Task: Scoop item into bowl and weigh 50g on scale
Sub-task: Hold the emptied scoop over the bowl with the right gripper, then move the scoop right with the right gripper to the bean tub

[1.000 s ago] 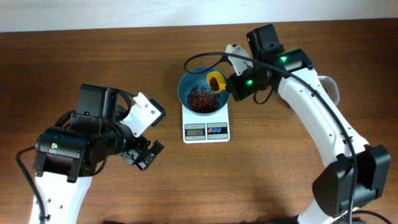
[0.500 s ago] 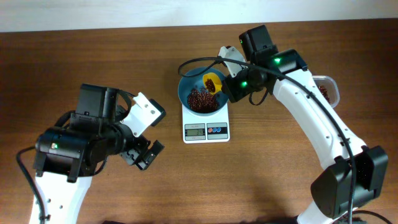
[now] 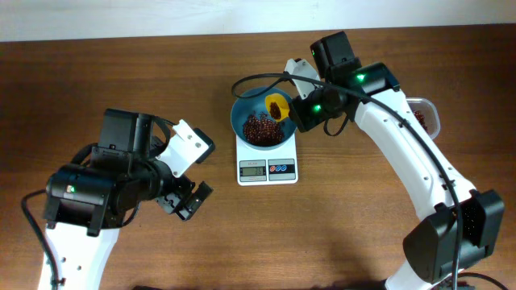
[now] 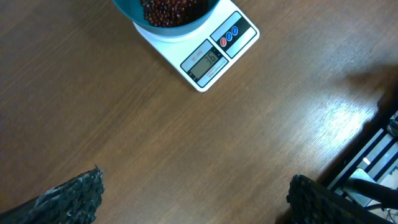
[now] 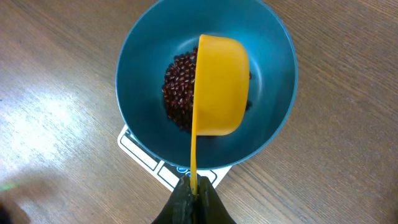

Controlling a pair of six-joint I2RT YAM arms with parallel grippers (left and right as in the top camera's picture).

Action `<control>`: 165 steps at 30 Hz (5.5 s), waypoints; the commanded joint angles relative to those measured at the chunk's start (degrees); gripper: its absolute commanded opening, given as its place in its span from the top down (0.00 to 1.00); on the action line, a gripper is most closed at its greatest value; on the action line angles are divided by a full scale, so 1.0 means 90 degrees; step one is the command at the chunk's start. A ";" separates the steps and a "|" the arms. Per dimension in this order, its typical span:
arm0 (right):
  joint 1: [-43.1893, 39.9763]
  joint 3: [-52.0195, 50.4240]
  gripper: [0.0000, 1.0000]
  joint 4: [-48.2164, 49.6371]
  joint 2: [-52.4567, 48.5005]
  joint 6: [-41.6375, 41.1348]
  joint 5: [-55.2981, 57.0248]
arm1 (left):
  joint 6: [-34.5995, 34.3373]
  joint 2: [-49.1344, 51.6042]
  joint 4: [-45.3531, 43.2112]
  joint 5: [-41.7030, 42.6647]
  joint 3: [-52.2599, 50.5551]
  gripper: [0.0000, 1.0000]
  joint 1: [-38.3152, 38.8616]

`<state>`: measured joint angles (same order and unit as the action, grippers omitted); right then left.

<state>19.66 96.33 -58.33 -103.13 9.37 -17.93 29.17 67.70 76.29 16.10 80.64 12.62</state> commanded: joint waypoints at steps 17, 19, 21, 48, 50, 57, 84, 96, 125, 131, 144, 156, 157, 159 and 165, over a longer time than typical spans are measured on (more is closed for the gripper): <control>0.0114 0.0328 0.96 -0.0121 0.0080 -0.0039 0.0044 | 0.0100 -0.0036 -0.0012 0.0075 0.0092 0.01 -0.0029; 0.0112 0.0330 0.96 -0.0160 0.0097 -0.0027 0.0075 | 0.0100 -0.0036 -0.0012 0.0075 0.0092 0.01 -0.0029; 0.0104 0.0330 0.96 -0.0136 0.0090 -0.0029 0.0070 | 0.0100 -0.0036 -0.0012 0.0075 0.0092 0.01 -0.0029; 0.0119 0.0323 0.96 -0.0168 -0.0017 0.0068 0.0170 | 0.0100 -0.0036 -0.0012 0.0075 0.0092 0.01 -0.0029; 0.0214 0.0517 0.96 -0.0223 0.0053 0.0073 0.0165 | 0.0100 -0.0036 -0.0012 0.0075 0.0092 0.01 -0.0029; 0.0321 0.0573 0.96 -0.0272 0.0029 0.0163 0.0401 | 0.0100 -0.0036 -0.0012 0.0075 0.0092 0.01 -0.0029; 0.0364 0.0631 0.96 -0.0260 -0.0058 -0.0002 0.0617 | 0.0100 -0.0036 -0.0012 0.0075 0.0092 0.01 -0.0029; 0.0367 0.0651 0.96 -0.0265 -0.0058 -0.0002 0.0566 | 0.0100 -0.0036 -0.0012 0.0075 0.0092 0.01 -0.0029; 0.0726 0.0680 0.96 0.0007 -0.0214 0.0080 0.1817 | 0.0100 -0.0036 -0.0012 0.0075 0.0092 0.01 -0.0029; 0.0765 0.0656 0.96 0.0007 -0.0250 0.0580 0.2293 | 0.0100 -0.0036 -0.0012 0.0075 0.0092 0.01 -0.0029; 0.0981 0.0656 0.96 0.0053 -0.0250 0.0580 0.2650 | 0.0100 -0.0036 -0.0012 0.0075 0.0092 0.01 -0.0029; 0.0520 0.1112 0.96 -0.0017 -0.0131 -0.0520 0.1583 | 0.0100 -0.0036 -0.0012 0.0075 0.0092 0.01 -0.0029; 0.0328 0.1328 0.96 -0.0112 -0.0080 -0.0775 0.1503 | 0.0100 -0.0036 -0.0012 0.0075 0.0092 0.01 -0.0029; -0.0090 0.1809 0.96 -0.0512 0.0012 -0.1054 0.1494 | 0.0100 -0.0036 -0.0015 0.0075 0.0092 0.01 -0.0029; -0.1770 0.2030 0.96 -0.2565 0.0136 -0.1056 0.2237 | 0.0100 -0.0036 -0.0012 0.0075 0.0092 0.01 -0.0029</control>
<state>9.69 115.22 -77.45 -103.00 1.54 -1.54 29.17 67.70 76.25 16.10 80.64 12.62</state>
